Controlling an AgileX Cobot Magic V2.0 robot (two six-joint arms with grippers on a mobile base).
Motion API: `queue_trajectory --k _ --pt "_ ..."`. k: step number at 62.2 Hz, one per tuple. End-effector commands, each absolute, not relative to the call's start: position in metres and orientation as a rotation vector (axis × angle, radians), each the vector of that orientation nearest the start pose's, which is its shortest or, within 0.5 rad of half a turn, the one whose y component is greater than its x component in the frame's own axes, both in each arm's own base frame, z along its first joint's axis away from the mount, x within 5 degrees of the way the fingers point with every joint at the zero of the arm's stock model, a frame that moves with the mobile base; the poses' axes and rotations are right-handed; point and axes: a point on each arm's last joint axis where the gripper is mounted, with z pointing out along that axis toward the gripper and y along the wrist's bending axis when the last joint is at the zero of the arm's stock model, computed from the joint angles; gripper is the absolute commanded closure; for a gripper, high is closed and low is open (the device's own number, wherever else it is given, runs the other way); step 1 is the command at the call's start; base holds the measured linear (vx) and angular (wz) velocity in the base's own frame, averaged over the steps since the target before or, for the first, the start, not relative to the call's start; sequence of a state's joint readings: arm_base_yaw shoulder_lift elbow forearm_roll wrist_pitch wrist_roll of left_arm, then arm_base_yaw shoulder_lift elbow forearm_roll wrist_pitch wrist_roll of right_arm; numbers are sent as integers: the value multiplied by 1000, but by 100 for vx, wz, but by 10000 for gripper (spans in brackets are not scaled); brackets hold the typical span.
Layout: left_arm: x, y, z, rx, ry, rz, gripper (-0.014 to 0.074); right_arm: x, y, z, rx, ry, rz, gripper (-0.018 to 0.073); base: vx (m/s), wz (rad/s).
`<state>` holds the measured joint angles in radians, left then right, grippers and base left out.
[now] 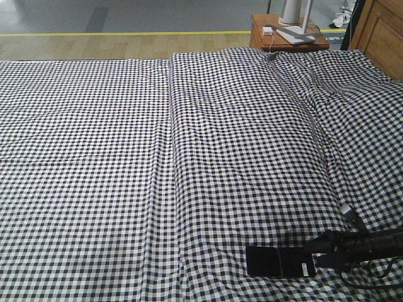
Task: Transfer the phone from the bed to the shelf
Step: 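Lower the right gripper over the black phone on the bed, then close the right gripper on the phone's edge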
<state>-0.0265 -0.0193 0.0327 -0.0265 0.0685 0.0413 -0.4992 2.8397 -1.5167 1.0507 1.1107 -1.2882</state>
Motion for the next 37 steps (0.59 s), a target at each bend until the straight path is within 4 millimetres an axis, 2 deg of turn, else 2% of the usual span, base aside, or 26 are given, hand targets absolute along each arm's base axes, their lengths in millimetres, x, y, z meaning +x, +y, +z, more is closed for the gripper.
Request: queue_trajectory --k 1,16,37 --pt "54 -1 212 14 1460 -24 595 360 -112 -89 67 2594 1457 -35 0 0" --pt "54 -1 212 14 1460 -24 595 355 -109 -99 76 2593 1490 -35 0 0" --pt "54 -1 212 14 1460 -24 595 362 -102 -95 72 2513 1519 -35 0 0"
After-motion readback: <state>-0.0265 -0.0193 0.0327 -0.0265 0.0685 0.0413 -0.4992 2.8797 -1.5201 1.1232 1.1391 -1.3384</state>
